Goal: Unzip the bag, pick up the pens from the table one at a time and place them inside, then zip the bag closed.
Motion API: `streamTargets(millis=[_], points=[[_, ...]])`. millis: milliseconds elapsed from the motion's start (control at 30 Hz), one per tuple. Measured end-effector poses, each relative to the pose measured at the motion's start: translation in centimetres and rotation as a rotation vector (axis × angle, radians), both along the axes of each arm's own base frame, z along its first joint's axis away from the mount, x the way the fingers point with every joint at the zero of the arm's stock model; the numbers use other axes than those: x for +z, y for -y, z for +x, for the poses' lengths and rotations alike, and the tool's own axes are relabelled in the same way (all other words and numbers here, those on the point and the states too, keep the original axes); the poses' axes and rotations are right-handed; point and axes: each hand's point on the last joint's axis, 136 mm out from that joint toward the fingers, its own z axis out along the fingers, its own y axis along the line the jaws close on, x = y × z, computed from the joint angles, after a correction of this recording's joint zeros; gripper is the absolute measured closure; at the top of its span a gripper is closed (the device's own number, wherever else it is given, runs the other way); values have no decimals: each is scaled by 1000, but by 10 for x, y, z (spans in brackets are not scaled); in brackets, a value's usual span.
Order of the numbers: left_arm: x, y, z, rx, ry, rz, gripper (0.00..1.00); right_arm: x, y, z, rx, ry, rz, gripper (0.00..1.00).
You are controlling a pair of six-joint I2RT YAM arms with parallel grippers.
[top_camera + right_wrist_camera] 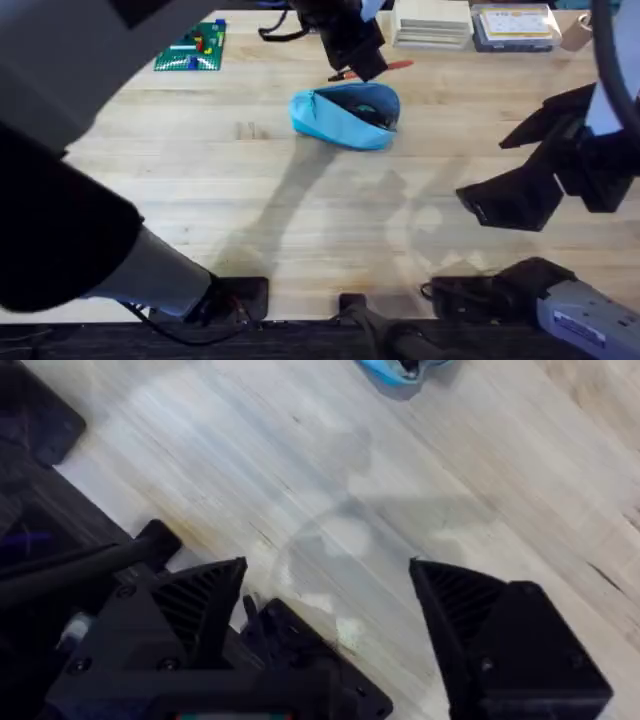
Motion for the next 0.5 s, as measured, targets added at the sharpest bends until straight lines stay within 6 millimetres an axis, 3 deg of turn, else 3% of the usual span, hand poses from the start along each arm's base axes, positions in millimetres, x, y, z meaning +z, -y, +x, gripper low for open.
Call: streamTargets(millis=[200, 500], points=[[-14, -1, 2, -1, -18, 34, 958, 0, 0, 0, 0, 0, 0, 4], [-16, -3, 0, -1, -32, 42, 958, 0, 0, 0, -2, -1, 1, 4]])
